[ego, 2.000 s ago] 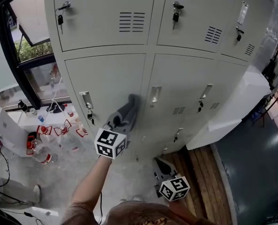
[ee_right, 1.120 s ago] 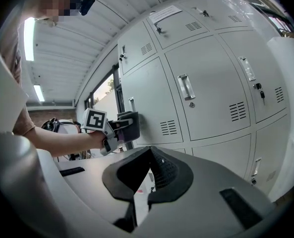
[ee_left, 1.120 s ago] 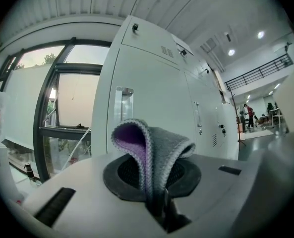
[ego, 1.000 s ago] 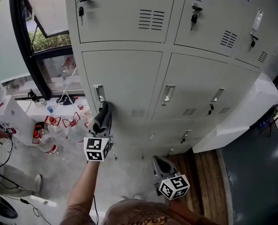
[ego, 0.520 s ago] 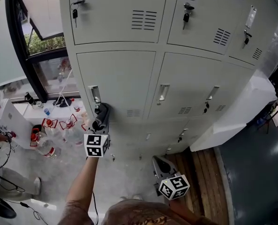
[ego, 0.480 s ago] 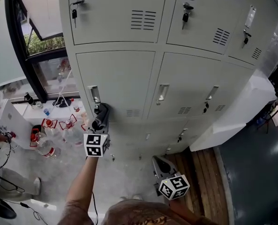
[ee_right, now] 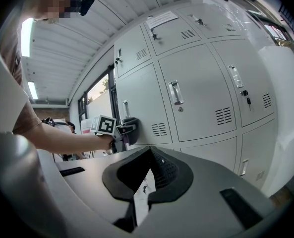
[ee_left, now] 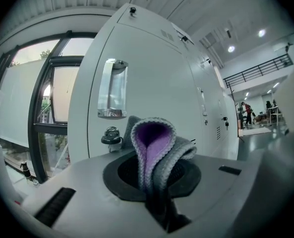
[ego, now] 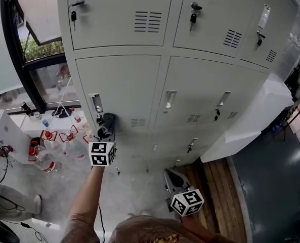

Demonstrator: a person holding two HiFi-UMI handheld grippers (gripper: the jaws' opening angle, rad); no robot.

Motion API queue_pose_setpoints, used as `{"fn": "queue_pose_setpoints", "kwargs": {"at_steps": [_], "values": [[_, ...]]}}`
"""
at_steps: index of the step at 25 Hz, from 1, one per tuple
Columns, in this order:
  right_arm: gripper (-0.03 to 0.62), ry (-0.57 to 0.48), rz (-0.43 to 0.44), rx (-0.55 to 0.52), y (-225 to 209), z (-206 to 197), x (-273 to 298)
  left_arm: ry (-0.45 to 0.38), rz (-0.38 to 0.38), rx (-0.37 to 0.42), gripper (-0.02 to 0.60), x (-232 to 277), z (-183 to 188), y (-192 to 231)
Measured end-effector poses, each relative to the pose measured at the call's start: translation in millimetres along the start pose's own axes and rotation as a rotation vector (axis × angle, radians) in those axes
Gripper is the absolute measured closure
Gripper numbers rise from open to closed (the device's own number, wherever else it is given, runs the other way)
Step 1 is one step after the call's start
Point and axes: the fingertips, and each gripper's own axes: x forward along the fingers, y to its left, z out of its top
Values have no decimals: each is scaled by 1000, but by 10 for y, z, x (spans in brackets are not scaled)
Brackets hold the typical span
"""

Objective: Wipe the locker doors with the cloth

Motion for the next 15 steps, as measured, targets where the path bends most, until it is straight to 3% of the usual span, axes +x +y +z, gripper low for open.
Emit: {"fn": "queue_pose_setpoints", "kwargs": {"at_steps": [9,15], "values": [[595,6,1,-4,15,-1,29,-2,-47,34,540,67,-22,-95],[595,7,-13,-6,-30,2,17,-13,-87,5,540,119,-55,-194]]}}
